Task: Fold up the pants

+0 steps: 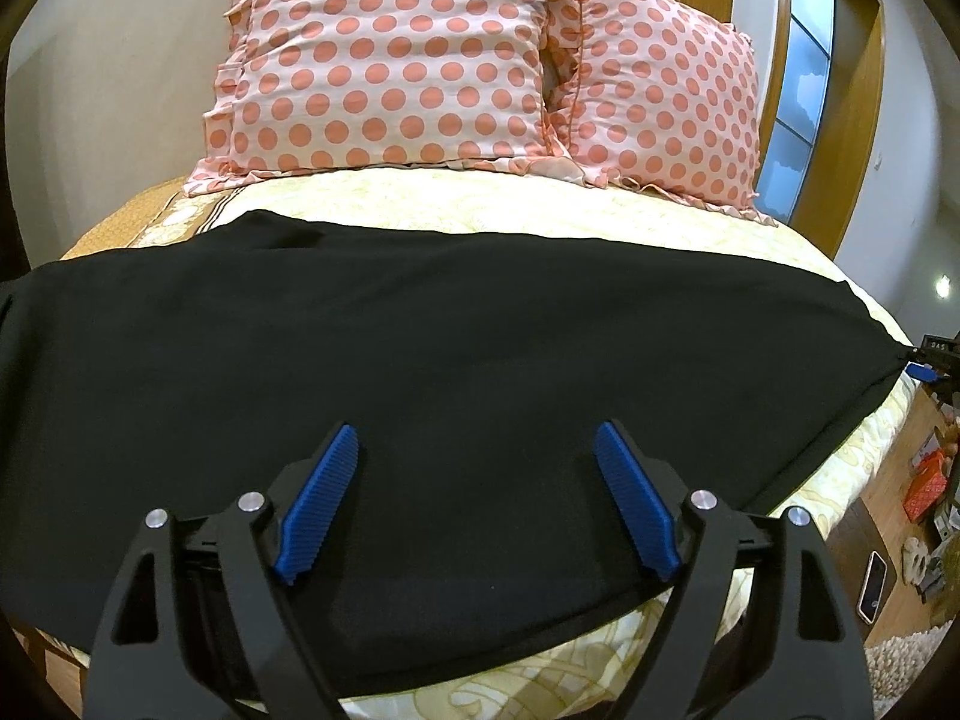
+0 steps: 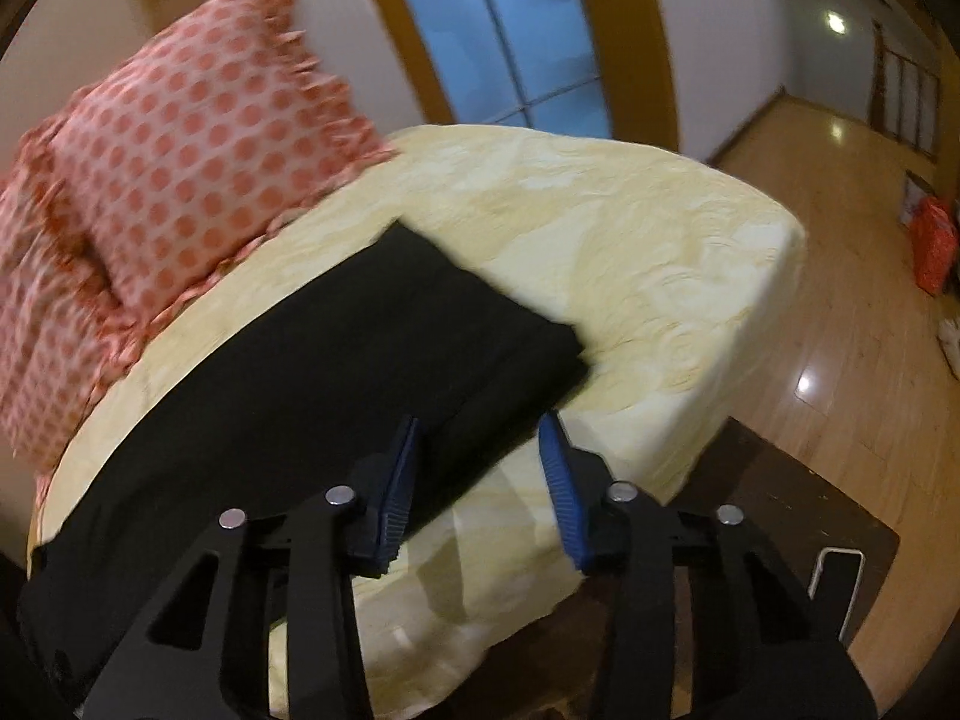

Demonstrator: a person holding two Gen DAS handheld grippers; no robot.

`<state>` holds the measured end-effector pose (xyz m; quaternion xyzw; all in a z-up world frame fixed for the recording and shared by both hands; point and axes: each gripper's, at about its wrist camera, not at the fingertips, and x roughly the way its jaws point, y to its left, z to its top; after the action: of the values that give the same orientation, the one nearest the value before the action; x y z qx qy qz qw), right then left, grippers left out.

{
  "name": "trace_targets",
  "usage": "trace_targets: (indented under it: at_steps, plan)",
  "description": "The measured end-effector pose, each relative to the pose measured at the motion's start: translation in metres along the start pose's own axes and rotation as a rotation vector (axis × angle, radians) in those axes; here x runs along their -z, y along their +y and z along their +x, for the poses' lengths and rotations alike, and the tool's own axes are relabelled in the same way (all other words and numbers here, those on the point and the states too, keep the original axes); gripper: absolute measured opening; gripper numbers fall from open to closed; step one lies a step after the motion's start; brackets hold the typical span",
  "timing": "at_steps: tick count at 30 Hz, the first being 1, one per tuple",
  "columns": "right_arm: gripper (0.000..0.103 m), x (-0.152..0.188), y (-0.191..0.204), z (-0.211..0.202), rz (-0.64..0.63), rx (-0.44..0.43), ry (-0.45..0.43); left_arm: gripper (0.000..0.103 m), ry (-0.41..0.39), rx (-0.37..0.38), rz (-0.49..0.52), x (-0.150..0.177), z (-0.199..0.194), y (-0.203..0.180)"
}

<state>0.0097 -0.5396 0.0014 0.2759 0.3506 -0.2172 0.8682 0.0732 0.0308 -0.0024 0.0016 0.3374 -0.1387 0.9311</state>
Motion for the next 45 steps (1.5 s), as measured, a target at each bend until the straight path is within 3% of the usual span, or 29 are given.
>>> trace_targets:
  at_steps: [5, 7, 10, 17, 21, 25, 28, 32, 36, 38, 45]
  plan:
    - [0.036, -0.002, 0.005, 0.008, -0.009, 0.028, -0.055, 0.083, 0.002, -0.005, -0.001, 0.000, -0.001, 0.000]
    - [0.022, -0.002, 0.005, 0.011, -0.010, 0.029, -0.072, 0.083, -0.002, -0.011, -0.006, 0.001, -0.002, 0.001]
    - [0.011, -0.002, 0.006, 0.012, -0.025, 0.003, -0.097, 0.083, -0.004, -0.012, -0.015, 0.002, -0.004, 0.005]
    - [0.008, -0.016, 0.033, -0.012, -0.071, -0.077, -0.192, 0.087, -0.013, -0.010, -0.010, 0.004, -0.005, 0.006]
    - [0.008, -0.029, 0.087, -0.035, -0.161, -0.218, -0.244, 0.090, -0.022, -0.014, -0.007, 0.004, -0.004, 0.004]
    - [0.008, -0.019, 0.179, -0.063, -0.333, -0.461, -0.263, 0.090, -0.023, -0.009, -0.011, 0.004, -0.004, 0.004]
    - [0.008, 0.007, 0.237, -0.075, -0.452, -0.628, -0.225, 0.090, -0.022, -0.006, -0.020, 0.003, -0.004, 0.005]
    - [0.008, 0.071, 0.310, -0.070, -0.620, -0.817, -0.053, 0.090, -0.024, -0.004, -0.032, 0.003, -0.005, 0.006]
    - [0.007, 0.146, 0.344, -0.031, -0.749, -0.812, 0.194, 0.090, -0.017, 0.008, -0.039, 0.004, -0.010, 0.008]
    - [0.007, 0.166, 0.347, -0.017, -0.774, -0.793, 0.261, 0.090, -0.013, 0.012, -0.047, 0.004, -0.013, 0.011]
    - [0.007, 0.162, 0.350, -0.047, -0.777, -0.854, 0.163, 0.090, -0.070, -0.023, -0.104, -0.001, -0.036, 0.034]
